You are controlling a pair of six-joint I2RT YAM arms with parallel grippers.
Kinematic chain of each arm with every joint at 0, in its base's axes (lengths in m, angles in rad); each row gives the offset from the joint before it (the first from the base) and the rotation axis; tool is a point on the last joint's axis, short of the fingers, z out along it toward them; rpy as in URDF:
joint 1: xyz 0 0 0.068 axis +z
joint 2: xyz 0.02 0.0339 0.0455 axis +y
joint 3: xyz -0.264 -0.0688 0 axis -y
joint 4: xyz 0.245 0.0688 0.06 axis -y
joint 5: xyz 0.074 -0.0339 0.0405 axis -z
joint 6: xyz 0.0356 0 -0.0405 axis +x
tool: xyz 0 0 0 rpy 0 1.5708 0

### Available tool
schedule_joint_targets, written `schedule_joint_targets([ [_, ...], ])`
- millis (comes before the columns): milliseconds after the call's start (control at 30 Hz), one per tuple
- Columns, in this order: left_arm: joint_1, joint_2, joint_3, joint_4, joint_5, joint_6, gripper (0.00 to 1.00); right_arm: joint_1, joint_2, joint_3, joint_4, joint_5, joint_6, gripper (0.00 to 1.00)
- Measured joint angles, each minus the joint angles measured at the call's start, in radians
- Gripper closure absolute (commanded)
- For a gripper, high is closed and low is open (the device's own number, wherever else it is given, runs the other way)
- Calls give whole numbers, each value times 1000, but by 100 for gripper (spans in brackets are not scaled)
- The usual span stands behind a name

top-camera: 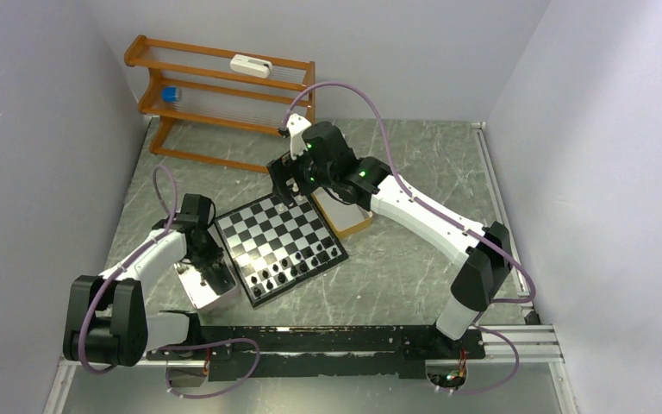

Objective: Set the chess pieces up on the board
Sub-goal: Pick up the chess piece from the storage box.

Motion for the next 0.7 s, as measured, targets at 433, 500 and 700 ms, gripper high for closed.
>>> schedule_joint_targets([
  [433, -5, -16, -8, -2, 0, -14, 86, 0, 0, -1, 9, 15, 9, 0],
  [500, -5, -37, -6, -15, 0, -14, 87, -3, -3, -13, 28, 31, 31, 0],
  [700, -6, -118, 65, -72, -3, -9, 88, -75, -43, -108, 78, -6, 127, 0],
])
